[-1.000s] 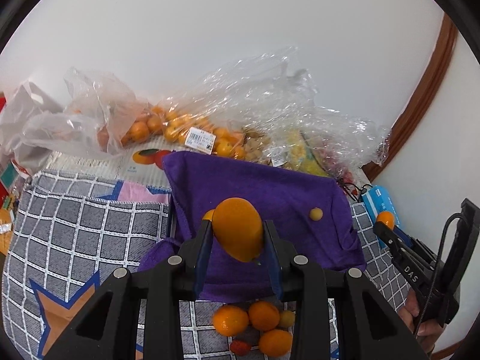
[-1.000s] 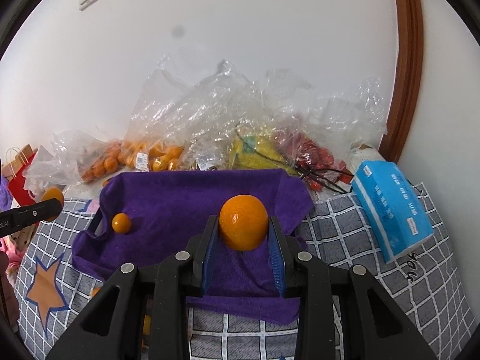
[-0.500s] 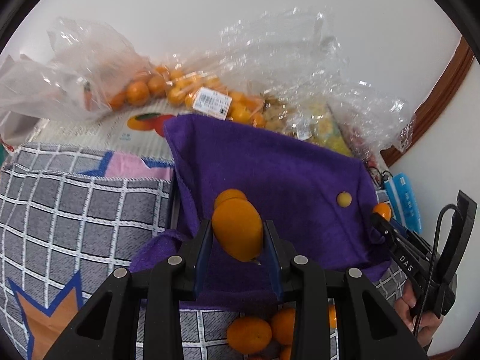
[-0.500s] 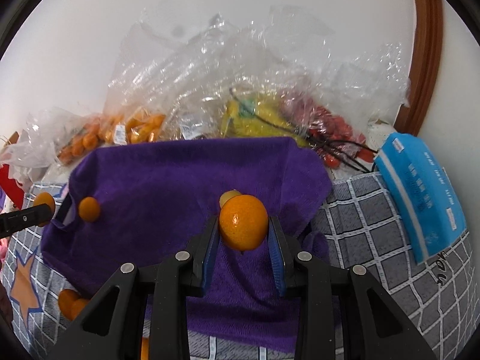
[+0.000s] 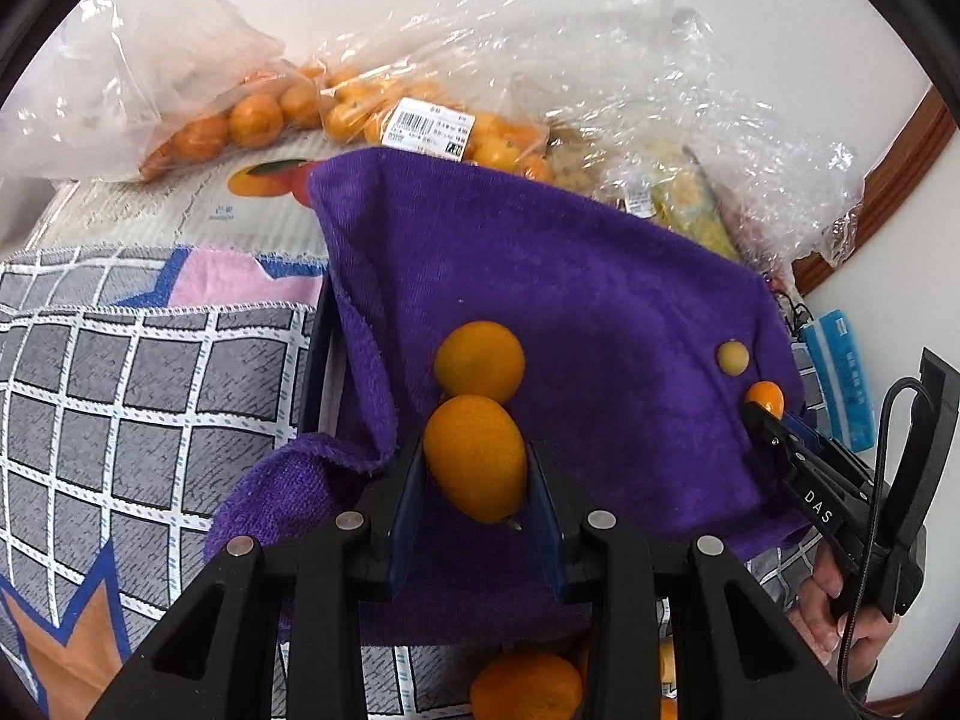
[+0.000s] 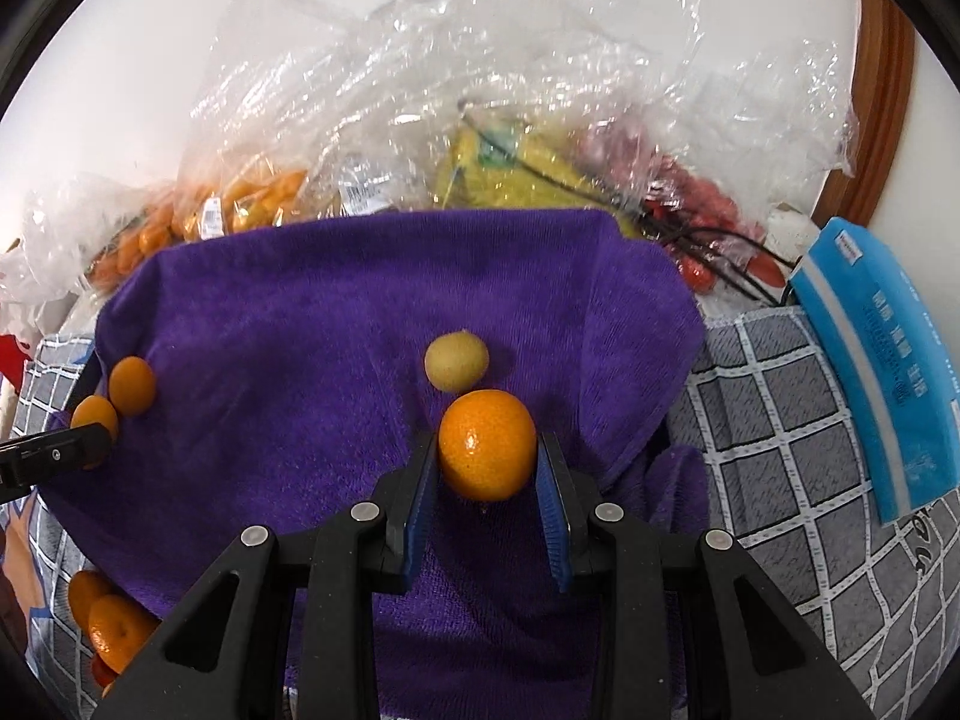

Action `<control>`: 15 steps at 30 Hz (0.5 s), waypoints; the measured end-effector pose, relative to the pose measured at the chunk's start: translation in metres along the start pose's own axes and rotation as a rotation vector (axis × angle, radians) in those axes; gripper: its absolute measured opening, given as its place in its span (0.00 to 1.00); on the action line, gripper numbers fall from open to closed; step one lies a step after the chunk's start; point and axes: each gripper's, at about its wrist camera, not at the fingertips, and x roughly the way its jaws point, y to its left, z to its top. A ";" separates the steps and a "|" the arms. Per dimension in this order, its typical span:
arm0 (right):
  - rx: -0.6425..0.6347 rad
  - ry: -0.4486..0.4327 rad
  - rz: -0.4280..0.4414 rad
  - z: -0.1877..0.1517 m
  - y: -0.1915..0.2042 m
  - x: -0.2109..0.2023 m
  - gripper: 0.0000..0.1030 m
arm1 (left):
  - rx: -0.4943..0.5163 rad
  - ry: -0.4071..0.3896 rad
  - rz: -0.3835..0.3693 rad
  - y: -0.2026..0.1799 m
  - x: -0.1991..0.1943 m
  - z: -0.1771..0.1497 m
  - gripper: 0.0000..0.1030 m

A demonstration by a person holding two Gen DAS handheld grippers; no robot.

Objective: Organize fruits
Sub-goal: 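Carry both held oranges over the purple towel and lower them onto it, then open the right gripper onto the towel while the left gripper releases its oval orange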

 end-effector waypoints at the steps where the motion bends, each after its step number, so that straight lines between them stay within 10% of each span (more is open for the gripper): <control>1: 0.001 -0.003 -0.001 0.000 0.000 0.001 0.31 | -0.002 0.004 -0.003 0.000 0.001 0.000 0.31; 15: -0.008 -0.028 0.001 0.003 0.003 -0.021 0.49 | 0.006 0.009 0.006 -0.004 -0.002 -0.002 0.34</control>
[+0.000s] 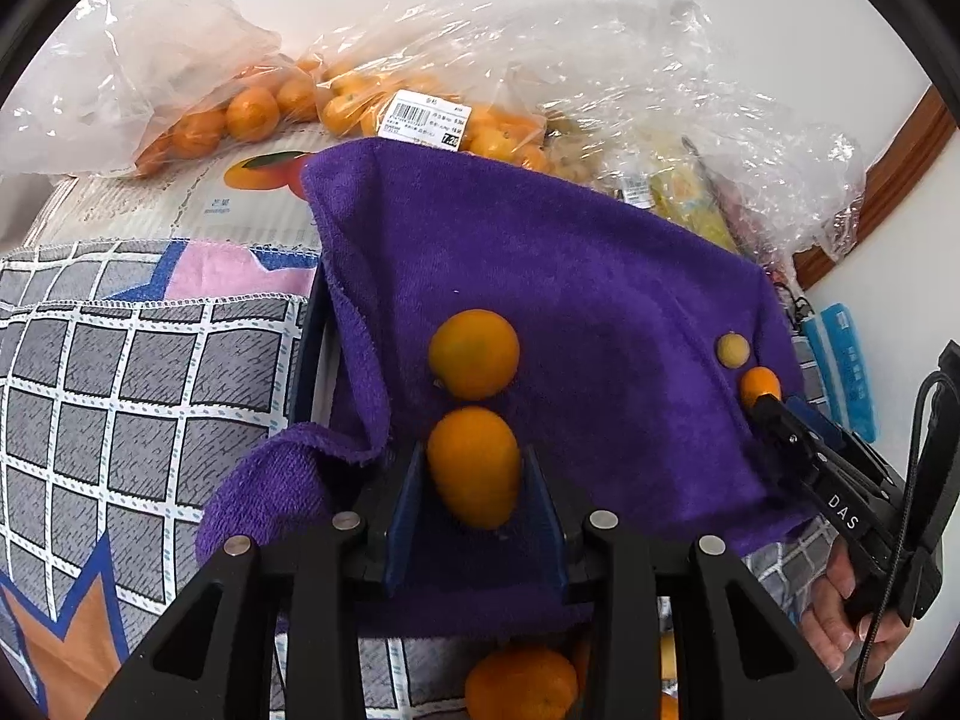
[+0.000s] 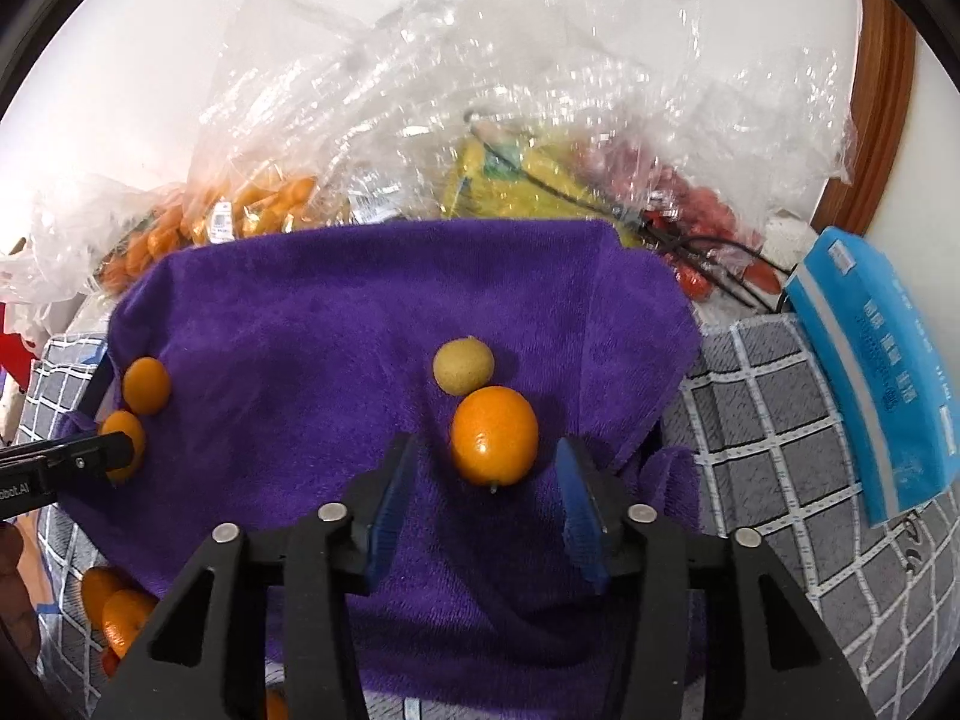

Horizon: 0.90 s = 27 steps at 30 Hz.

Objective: Organize fruits
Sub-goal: 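Open the right gripper onto the towel while the left gripper releases its oval orange, then withdraw both open grippers from the towel back toward the fruit row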

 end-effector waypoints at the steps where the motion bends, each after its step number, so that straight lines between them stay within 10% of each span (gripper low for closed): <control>1: 0.000 -0.006 -0.002 0.001 0.000 -0.004 0.52 | 0.001 -0.006 0.004 0.000 -0.004 -0.001 0.36; 27: 0.095 -0.157 0.056 -0.045 -0.002 -0.143 0.54 | 0.005 -0.254 0.025 -0.019 -0.134 -0.068 0.41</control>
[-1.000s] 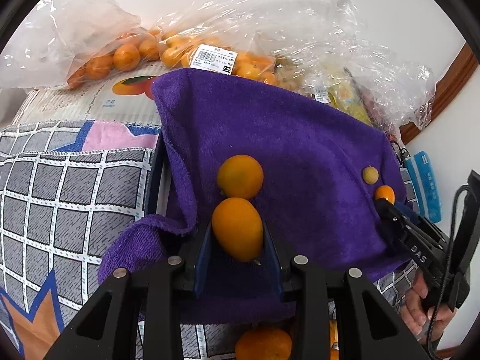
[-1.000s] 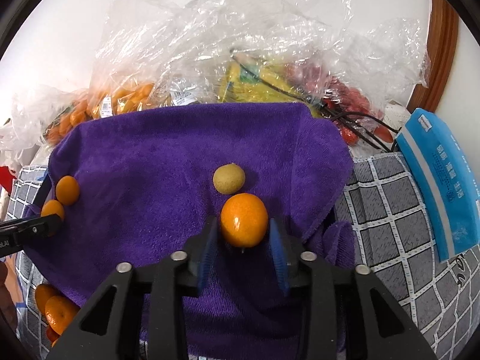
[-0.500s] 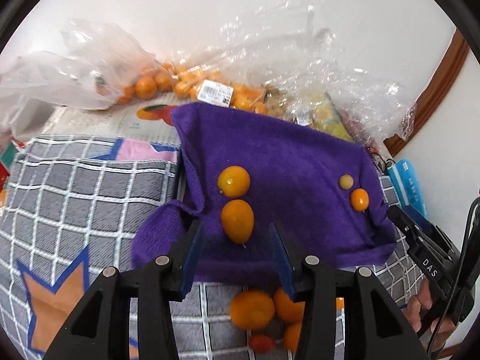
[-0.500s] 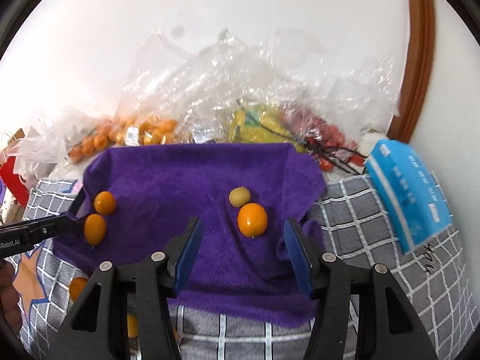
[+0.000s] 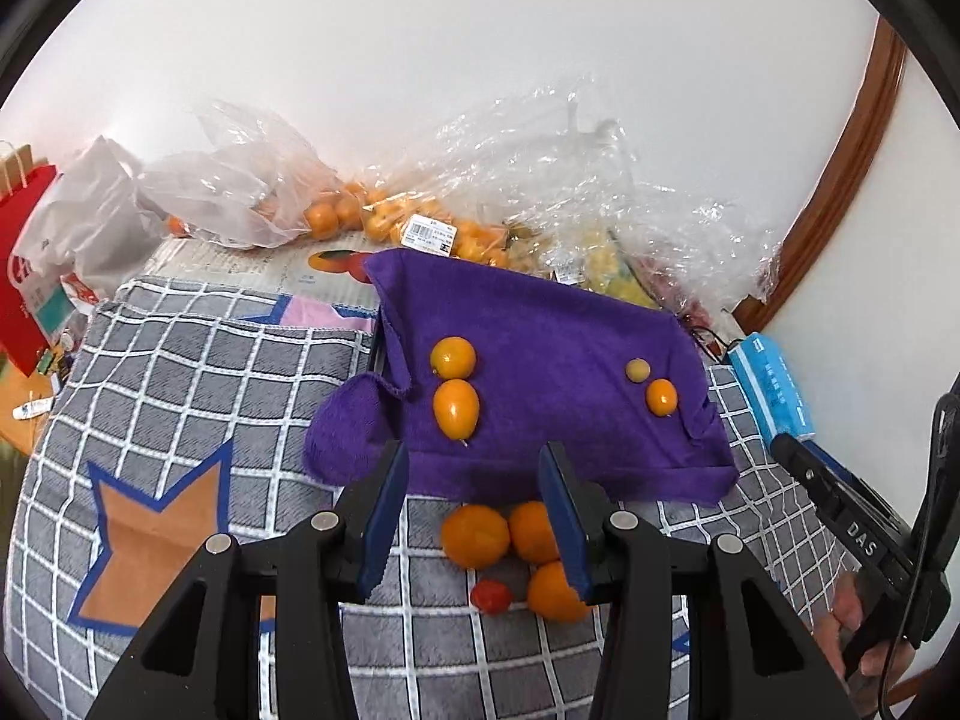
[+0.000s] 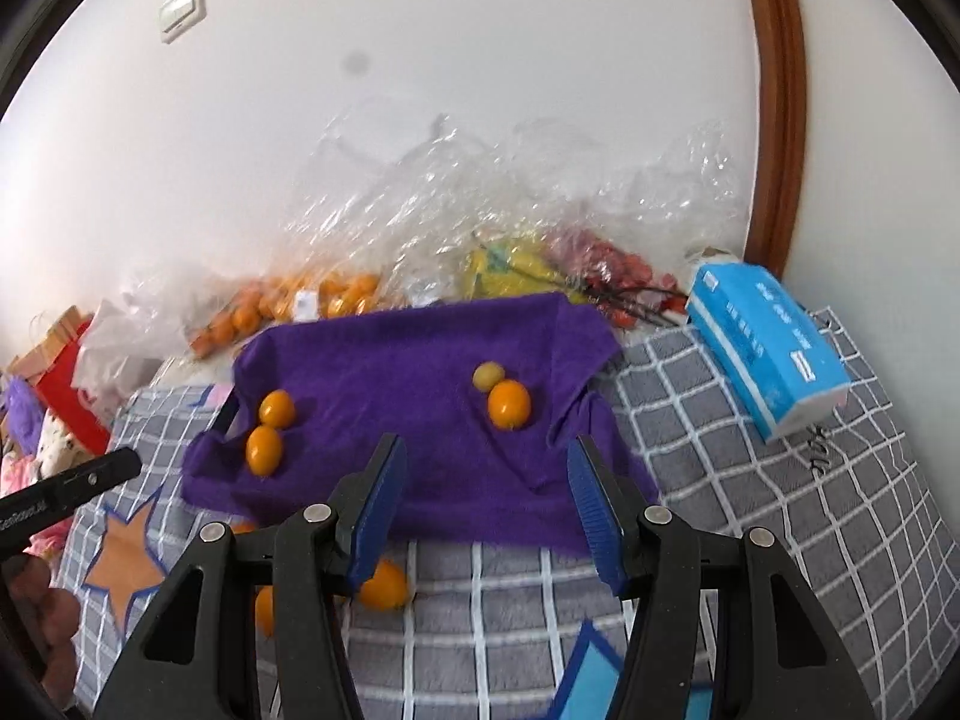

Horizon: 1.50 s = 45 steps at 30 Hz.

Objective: Organize fruits
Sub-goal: 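Withdraw both open grippers from the towel back toward the fruit row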

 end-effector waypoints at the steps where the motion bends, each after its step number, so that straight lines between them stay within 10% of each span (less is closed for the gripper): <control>1: -0.003 -0.003 -0.001 -0.002 0.001 -0.003 0.54 | 0.000 -0.009 0.004 0.000 -0.005 -0.003 0.41; 45: -0.094 -0.051 0.001 -0.053 0.030 -0.061 0.54 | 0.093 -0.065 -0.033 -0.017 -0.061 -0.054 0.53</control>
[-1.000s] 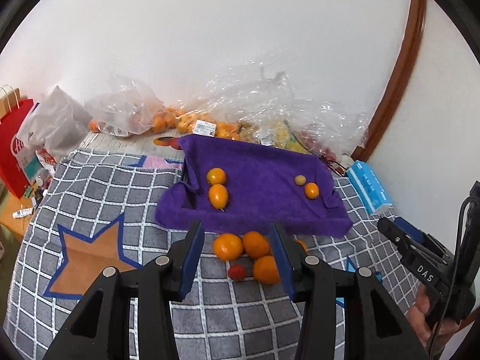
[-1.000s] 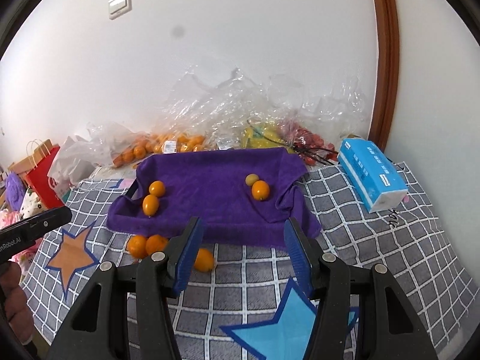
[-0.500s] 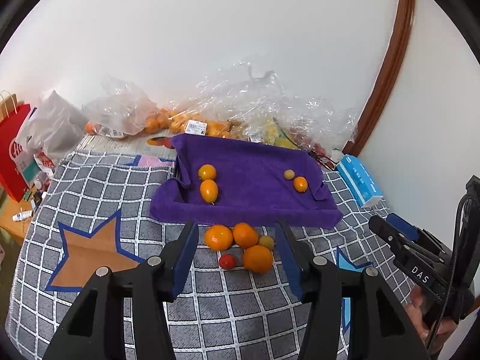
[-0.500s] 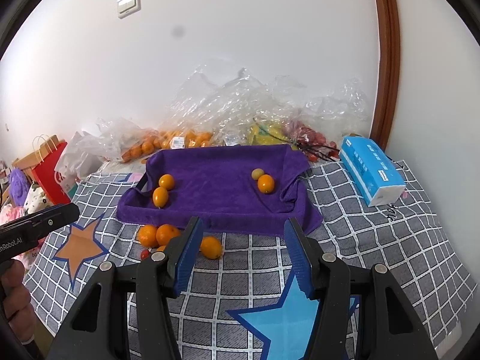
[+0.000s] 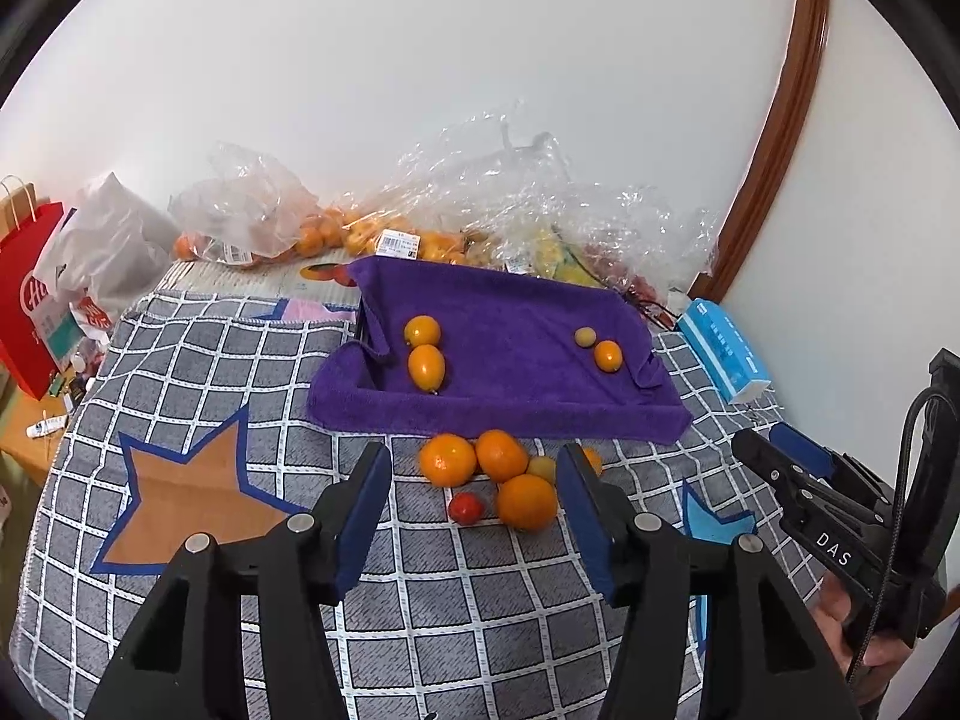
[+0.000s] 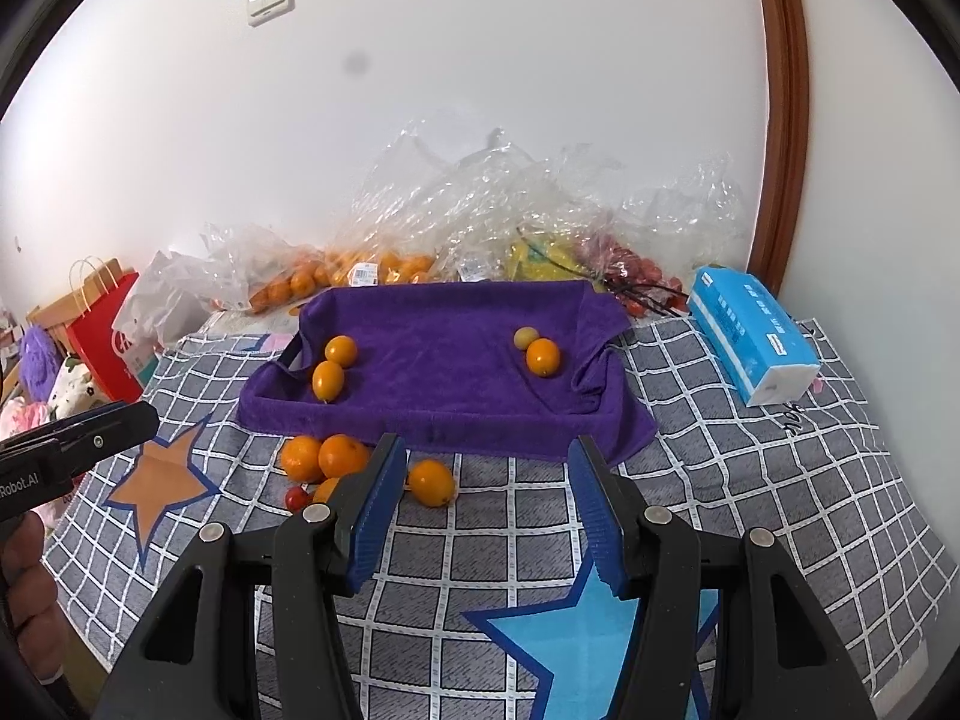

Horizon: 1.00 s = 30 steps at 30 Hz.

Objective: Organize fruits
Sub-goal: 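Withdraw both open grippers from the towel back toward the fruit row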

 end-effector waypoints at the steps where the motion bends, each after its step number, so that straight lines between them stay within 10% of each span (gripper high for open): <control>1: 0.001 0.002 0.000 -0.001 0.000 0.002 0.54 | -0.001 0.002 0.001 0.001 0.002 -0.001 0.53; 30: -0.005 0.106 -0.015 -0.018 0.008 0.067 0.54 | -0.073 0.104 0.040 0.054 0.057 -0.012 0.53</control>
